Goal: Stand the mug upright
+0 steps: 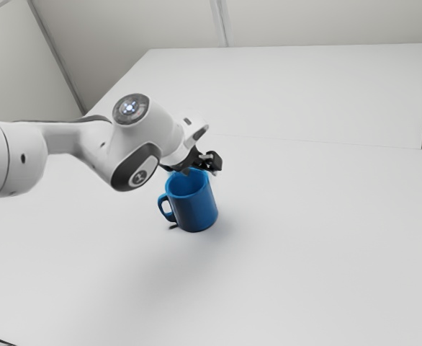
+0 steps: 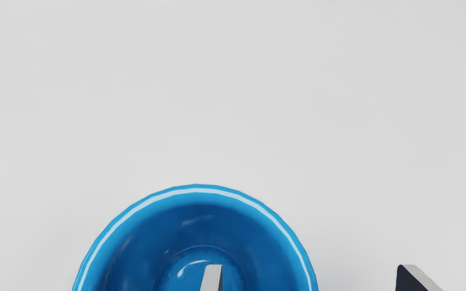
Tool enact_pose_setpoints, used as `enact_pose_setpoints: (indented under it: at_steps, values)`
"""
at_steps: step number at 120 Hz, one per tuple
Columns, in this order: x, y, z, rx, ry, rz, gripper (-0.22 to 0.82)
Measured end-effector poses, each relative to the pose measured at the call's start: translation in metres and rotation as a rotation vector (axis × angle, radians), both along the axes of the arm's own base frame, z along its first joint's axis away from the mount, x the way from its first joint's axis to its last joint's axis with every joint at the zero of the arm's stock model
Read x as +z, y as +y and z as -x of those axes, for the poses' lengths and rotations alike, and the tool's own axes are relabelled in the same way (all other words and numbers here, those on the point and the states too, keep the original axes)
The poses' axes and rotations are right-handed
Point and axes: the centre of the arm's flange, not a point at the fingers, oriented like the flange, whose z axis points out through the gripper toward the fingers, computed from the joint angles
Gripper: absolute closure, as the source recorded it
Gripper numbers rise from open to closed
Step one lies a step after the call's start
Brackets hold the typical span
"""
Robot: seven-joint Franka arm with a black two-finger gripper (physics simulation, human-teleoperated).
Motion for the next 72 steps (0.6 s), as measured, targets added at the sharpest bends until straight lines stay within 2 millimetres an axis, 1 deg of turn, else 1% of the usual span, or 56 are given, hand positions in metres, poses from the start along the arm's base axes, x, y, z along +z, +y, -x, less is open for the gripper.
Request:
enact_pose_setpoints:
  at_steps: [15,19,30,33,55,72]
  values:
    - [0.022,-0.001,0.001,0.018,-0.013,0.003,0.09]
    - [0.036,-0.002,-0.004,0.024,-0.018,0.000,0.08]
    - [0.082,-0.003,-0.021,0.044,-0.008,-0.025,0.05]
    - [0.091,-0.003,-0.024,0.046,0.005,-0.035,0.04]
    - [0.133,0.002,-0.032,0.033,0.121,-0.111,0.02]
    - [0.172,0.007,-0.035,0.028,0.191,-0.131,0.01]
